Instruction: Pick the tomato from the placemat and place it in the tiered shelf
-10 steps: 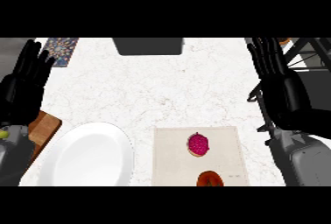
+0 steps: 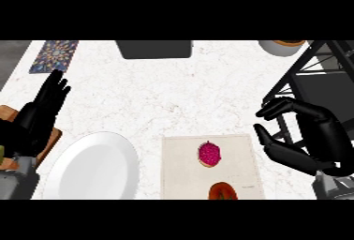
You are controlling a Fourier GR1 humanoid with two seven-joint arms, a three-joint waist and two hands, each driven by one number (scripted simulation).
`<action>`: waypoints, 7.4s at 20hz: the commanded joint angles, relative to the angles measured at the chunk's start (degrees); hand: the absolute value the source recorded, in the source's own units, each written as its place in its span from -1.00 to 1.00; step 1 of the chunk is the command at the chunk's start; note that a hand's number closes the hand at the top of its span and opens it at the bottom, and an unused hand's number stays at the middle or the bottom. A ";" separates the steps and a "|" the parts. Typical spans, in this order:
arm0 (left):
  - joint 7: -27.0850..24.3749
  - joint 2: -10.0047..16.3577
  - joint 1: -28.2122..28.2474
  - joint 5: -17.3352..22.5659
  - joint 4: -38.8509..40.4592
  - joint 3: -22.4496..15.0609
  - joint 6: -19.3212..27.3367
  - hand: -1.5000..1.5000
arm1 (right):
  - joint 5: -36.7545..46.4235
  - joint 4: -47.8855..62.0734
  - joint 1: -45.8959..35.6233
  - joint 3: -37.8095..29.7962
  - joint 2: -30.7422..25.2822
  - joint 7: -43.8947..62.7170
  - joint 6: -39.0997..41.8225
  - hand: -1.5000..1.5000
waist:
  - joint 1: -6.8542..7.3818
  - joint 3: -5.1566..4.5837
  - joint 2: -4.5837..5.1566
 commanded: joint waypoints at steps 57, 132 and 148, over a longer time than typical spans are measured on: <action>2.34 -11.14 5.99 -12.32 -5.53 3.60 -8.50 0.00 | 70.25 -12.21 23.76 35.41 1.77 29.19 19.06 -1.00 | 1.72 0.11 0.28; 2.47 -17.09 8.12 -17.87 -7.37 9.69 -15.52 0.00 | 86.18 -40.03 44.74 30.90 12.67 35.05 -8.09 1.00 | 1.33 0.04 0.13; 3.64 -16.25 4.37 -16.17 -5.24 11.10 -17.26 0.00 | 72.52 -40.52 7.45 12.42 19.33 50.44 12.12 1.00 | 2.80 0.12 0.81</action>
